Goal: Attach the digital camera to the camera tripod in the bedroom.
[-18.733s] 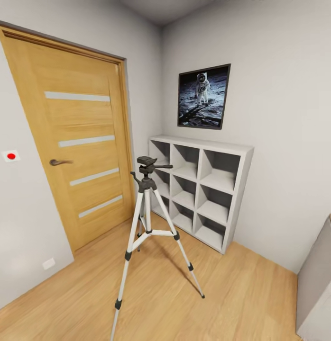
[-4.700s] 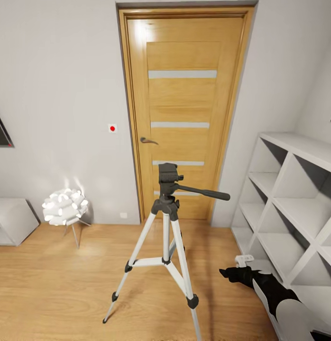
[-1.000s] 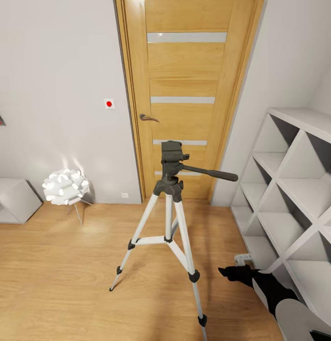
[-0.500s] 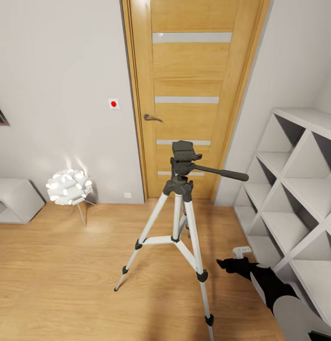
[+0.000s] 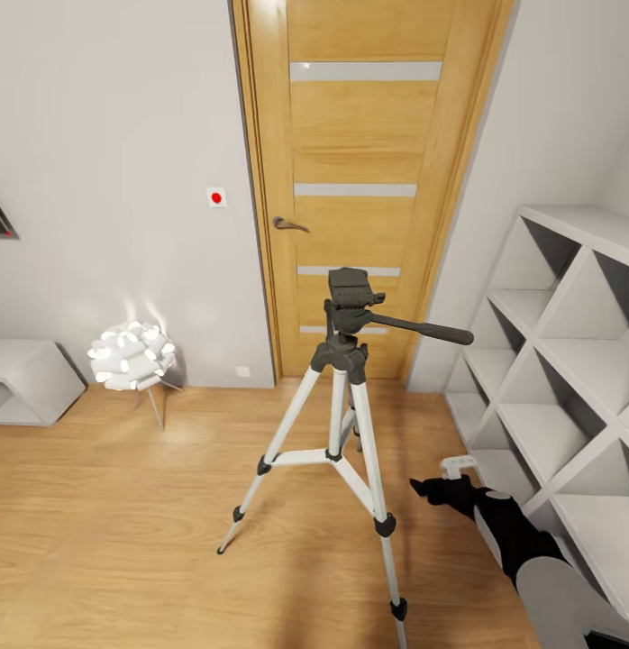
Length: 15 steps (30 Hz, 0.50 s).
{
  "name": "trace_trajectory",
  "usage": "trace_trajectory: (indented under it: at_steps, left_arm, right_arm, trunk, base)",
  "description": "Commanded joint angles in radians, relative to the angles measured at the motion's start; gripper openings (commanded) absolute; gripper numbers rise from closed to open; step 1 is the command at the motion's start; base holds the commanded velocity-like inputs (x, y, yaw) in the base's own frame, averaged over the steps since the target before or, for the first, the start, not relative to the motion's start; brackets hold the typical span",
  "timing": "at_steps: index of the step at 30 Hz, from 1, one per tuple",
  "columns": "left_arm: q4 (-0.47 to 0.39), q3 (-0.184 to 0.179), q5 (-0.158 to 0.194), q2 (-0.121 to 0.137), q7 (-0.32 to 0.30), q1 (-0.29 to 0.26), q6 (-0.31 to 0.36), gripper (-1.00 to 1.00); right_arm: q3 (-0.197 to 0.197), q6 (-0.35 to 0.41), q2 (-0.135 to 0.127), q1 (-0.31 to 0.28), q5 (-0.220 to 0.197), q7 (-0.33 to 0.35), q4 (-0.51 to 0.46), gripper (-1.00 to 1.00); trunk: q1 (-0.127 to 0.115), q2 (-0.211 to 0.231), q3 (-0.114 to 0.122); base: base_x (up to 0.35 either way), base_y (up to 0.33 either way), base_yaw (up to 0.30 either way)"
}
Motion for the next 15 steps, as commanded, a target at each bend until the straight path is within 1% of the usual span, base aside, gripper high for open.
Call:
trace_trajectory:
  at_steps: [1, 4, 8, 11, 15]
  left_arm:
    - [0.000, -0.009, 0.004, -0.001, 0.005, 0.000, -0.002, -1.00]
    - [0.000, -0.009, 0.004, -0.003, 0.006, 0.000, -0.001, -1.00]
    - [0.000, -0.009, 0.003, -0.004, 0.006, 0.000, 0.000, -1.00]
    - [0.000, -0.009, 0.004, -0.003, 0.005, 0.000, -0.001, -1.00]
    - [0.000, -0.009, 0.004, -0.002, 0.005, 0.000, -0.002, -1.00]
  right_arm:
    - [-0.008, 0.005, 0.003, -0.001, 0.010, 0.003, -0.008, 1.00]
    - [-0.009, 0.005, 0.005, 0.000, 0.011, -0.011, -0.025, 1.00]
    - [-0.009, 0.005, 0.005, 0.000, 0.012, -0.012, -0.047, 1.00]
    - [-0.008, 0.005, 0.006, 0.000, 0.014, -0.011, -0.064, 1.00]
    - [-0.007, 0.004, 0.007, 0.000, 0.017, -0.011, -0.076, 1.00]
  trunk:
    - [0.000, -0.001, -0.001]
    - [0.000, -0.001, -0.001]
    - [0.000, -0.001, -0.001]
    - [0.000, -0.001, -0.001]
    - [0.000, -0.001, -0.001]
  base:
    - [0.000, 0.073, 0.000]
    - [-0.037, 0.177, 0.000]
    - [-0.099, 0.233, 0.000]
    - [-0.049, 0.091, 0.000]
    - [-0.014, 0.026, 0.000]
